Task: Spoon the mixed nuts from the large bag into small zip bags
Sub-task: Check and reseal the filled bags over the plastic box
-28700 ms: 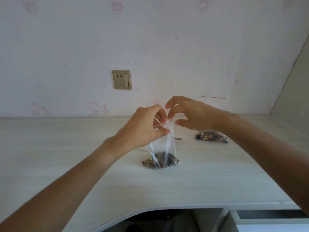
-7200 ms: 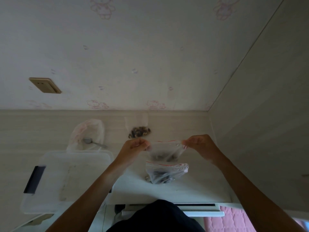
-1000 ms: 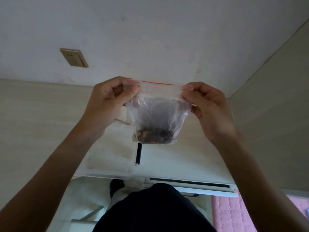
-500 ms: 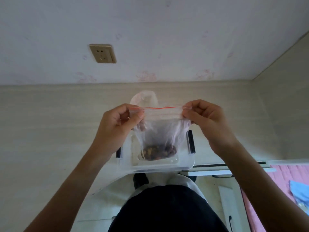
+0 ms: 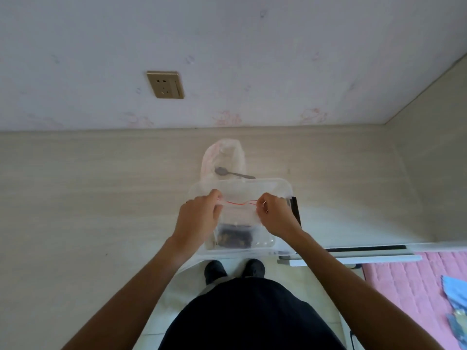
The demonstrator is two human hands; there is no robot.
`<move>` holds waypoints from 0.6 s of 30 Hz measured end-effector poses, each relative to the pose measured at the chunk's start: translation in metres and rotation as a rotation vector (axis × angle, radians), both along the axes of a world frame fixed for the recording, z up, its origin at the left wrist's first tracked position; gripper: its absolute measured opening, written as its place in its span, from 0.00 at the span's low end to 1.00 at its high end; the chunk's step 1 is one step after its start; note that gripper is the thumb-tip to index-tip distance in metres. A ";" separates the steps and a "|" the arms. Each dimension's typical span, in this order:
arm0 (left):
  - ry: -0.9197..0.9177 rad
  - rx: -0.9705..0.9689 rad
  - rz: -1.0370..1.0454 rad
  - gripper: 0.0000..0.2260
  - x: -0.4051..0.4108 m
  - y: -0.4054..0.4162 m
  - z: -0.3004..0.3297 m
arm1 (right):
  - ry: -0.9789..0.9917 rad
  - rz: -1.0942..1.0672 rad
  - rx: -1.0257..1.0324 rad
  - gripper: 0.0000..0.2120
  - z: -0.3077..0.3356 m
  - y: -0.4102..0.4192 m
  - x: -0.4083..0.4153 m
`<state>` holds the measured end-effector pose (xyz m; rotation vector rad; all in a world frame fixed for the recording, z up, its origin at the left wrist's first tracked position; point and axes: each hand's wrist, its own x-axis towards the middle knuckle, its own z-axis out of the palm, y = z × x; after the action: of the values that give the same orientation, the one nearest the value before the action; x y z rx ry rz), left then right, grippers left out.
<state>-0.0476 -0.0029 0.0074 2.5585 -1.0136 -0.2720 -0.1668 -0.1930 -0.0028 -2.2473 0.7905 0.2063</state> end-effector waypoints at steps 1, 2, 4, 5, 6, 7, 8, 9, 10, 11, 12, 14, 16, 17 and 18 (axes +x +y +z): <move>-0.089 0.038 -0.017 0.13 -0.002 -0.002 0.000 | 0.020 0.019 -0.027 0.09 -0.002 0.000 0.000; -0.143 0.044 -0.024 0.18 -0.004 -0.003 0.000 | 0.017 0.032 -0.045 0.10 -0.001 -0.001 -0.002; -0.205 -0.017 -0.001 0.25 -0.006 0.001 0.003 | -0.077 0.037 -0.079 0.13 0.004 -0.007 -0.009; -0.239 -0.055 0.025 0.27 -0.006 0.006 0.004 | -0.157 0.033 -0.098 0.15 0.008 -0.011 -0.014; -0.259 -0.086 0.060 0.28 -0.006 0.013 0.004 | -0.237 0.027 -0.124 0.17 0.011 -0.015 -0.020; -0.240 -0.125 0.117 0.28 -0.007 0.020 0.002 | -0.298 0.008 -0.152 0.18 0.013 -0.020 -0.029; -0.170 -0.171 0.196 0.28 -0.008 0.027 0.000 | -0.334 -0.032 -0.171 0.20 0.015 -0.026 -0.038; -0.055 -0.213 0.295 0.28 -0.009 0.034 -0.002 | -0.342 -0.085 -0.176 0.20 0.016 -0.031 -0.046; 0.098 -0.249 0.408 0.29 -0.009 0.039 -0.005 | -0.325 -0.141 -0.169 0.21 0.016 -0.037 -0.054; 0.266 -0.277 0.519 0.30 -0.008 0.044 -0.007 | -0.289 -0.194 -0.150 0.22 0.015 -0.042 -0.060; 0.419 -0.281 0.596 0.29 -0.007 0.048 -0.009 | -0.238 -0.239 -0.107 0.23 0.012 -0.046 -0.064; 0.596 -0.245 0.615 0.24 -0.006 0.052 -0.013 | -0.125 -0.306 0.091 0.24 0.007 -0.050 -0.069; 0.690 -0.272 0.629 0.20 -0.006 0.052 -0.014 | -0.062 -0.357 0.337 0.23 0.001 -0.046 -0.072; 0.729 -0.303 0.658 0.18 -0.005 0.050 -0.015 | -0.065 -0.383 0.419 0.22 -0.004 -0.044 -0.074; 0.761 -0.335 0.688 0.15 -0.004 0.048 -0.015 | -0.085 -0.412 0.477 0.20 -0.009 -0.043 -0.075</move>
<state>-0.0514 0.0455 -0.0076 2.0425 0.1013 -0.7201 -0.2418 -0.2357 -0.0115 -1.6014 1.0164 0.0878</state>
